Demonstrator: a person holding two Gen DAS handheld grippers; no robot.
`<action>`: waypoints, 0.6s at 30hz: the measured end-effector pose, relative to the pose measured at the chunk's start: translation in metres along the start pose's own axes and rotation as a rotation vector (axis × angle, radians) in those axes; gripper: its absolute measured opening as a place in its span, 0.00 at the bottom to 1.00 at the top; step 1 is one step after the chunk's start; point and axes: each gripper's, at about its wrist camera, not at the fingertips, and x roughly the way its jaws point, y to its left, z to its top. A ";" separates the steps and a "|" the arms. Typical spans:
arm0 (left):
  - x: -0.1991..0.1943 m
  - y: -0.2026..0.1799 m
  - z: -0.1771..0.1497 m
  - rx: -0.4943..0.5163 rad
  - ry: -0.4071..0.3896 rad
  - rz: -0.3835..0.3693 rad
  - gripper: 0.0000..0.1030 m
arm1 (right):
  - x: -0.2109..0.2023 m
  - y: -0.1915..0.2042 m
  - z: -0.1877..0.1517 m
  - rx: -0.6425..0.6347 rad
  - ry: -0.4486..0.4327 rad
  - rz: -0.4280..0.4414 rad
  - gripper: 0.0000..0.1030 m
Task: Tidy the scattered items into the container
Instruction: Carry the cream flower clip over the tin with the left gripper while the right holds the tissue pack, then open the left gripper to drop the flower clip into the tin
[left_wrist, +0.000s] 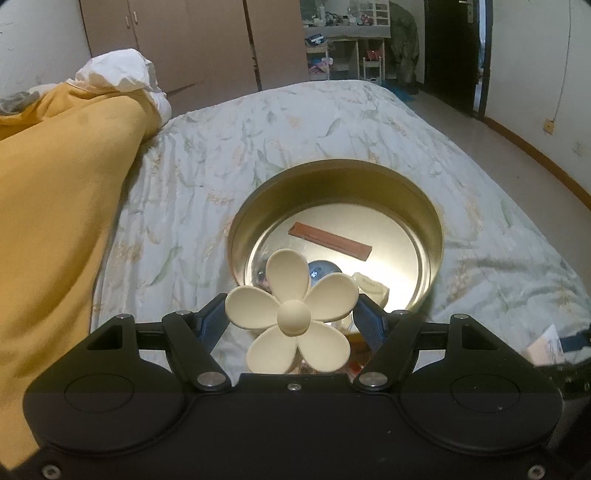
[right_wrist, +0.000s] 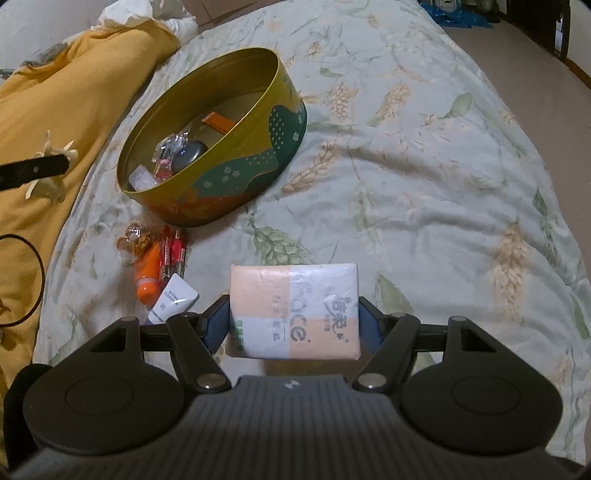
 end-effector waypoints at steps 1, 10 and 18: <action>0.005 0.000 0.004 0.002 0.004 -0.002 0.68 | 0.000 -0.001 0.000 0.006 -0.002 0.004 0.69; 0.057 -0.002 0.043 0.012 0.041 -0.007 0.68 | 0.005 -0.010 0.002 0.053 -0.014 0.036 0.69; 0.064 0.011 0.044 0.022 0.019 0.029 1.00 | 0.006 -0.013 0.002 0.068 -0.019 0.055 0.69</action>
